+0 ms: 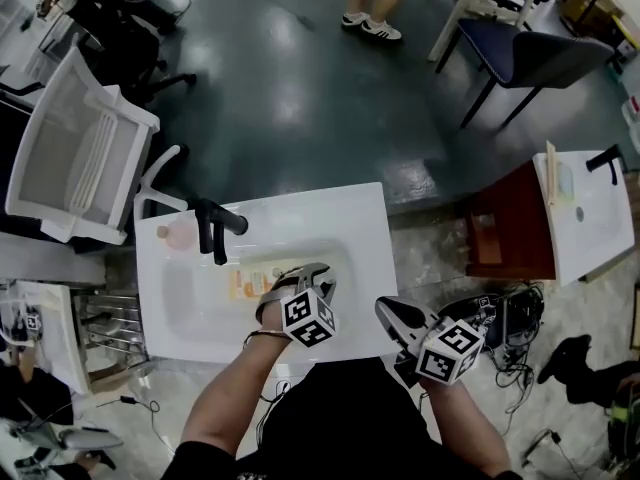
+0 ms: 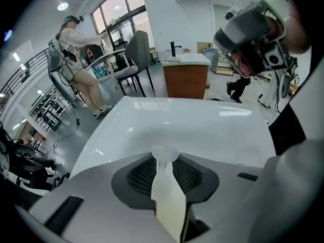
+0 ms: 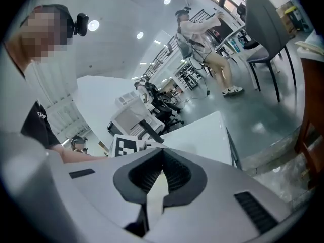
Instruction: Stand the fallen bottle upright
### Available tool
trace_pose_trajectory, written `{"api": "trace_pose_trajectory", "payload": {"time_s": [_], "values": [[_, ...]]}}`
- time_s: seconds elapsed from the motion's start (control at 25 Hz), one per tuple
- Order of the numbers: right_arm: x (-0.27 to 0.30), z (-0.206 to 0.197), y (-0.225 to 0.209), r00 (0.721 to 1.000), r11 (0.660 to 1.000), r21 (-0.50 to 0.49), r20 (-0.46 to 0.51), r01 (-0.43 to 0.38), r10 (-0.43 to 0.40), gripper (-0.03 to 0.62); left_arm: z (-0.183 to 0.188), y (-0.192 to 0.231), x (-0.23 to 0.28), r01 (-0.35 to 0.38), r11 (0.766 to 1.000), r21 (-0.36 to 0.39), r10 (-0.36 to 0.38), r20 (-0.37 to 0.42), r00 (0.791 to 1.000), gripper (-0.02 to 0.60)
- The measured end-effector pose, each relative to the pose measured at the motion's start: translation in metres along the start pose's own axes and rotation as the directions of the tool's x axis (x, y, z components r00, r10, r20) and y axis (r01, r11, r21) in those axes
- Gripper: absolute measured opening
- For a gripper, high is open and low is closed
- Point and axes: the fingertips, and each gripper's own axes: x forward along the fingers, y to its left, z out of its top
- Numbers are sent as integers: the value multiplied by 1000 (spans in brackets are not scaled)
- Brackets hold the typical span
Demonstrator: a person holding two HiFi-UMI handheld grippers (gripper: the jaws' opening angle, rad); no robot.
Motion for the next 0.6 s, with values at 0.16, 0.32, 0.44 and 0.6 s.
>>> {"api": "trace_pose_trajectory", "payload": {"time_s": [0.16, 0.32, 0.44, 0.6], "values": [[3, 16, 20, 1000, 999, -41, 15, -17, 18, 14, 28, 22, -51, -63, 994, -90, 75, 135, 988, 106], [8, 27, 41, 999, 996, -84, 17, -30, 31, 14, 40, 42, -92, -67, 976, -206, 119, 252, 960, 103], [13, 36, 57, 999, 993, -115, 16, -39, 41, 14, 37, 52, -117, -61, 959, -276, 152, 323, 934, 101], [15, 44, 74, 1000, 988, -152, 5, -21, 22, 14, 24, 66, -150, -63, 919, -389, 224, 385, 895, 101]]}}
